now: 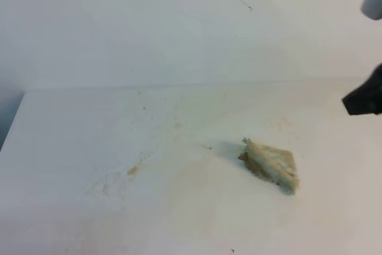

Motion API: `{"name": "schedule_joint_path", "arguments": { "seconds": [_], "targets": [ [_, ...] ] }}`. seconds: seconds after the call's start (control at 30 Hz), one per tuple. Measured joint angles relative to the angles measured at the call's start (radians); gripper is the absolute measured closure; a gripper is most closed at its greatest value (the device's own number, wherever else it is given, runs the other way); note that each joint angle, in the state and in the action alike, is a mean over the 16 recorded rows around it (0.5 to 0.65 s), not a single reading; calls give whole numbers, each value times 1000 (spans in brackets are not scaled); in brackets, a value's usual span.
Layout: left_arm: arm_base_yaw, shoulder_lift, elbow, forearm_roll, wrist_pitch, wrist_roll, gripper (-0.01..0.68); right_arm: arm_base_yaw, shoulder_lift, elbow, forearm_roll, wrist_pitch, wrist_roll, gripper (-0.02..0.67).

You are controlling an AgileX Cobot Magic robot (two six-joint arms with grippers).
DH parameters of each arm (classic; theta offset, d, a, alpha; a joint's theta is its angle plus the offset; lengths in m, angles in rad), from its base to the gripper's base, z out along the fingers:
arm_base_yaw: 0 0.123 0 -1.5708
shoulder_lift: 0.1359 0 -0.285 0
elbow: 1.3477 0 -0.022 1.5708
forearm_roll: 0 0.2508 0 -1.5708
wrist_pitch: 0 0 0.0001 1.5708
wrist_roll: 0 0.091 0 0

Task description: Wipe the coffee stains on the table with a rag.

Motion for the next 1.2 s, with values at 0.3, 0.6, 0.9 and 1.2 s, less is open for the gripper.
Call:
{"name": "schedule_joint_path", "arguments": {
  "seconds": [0.3, 0.6, 0.9, 1.2],
  "targets": [
    [0, 0, 0, 0, 0, 0, 676, 0, -430, 341, -178, -161, 267, 642],
    [0, 0, 0, 0, 0, 0, 676, 0, -719, 674, -251, -494, 386, 644],
    [0, 0, 0, 0, 0, 0, 676, -2, -782, 816, -258, -620, 397, 646],
    [0, -2, 2, 0, -1, 0, 676, -61, -879, 862, -262, -537, 397, 646]
  ]
}}
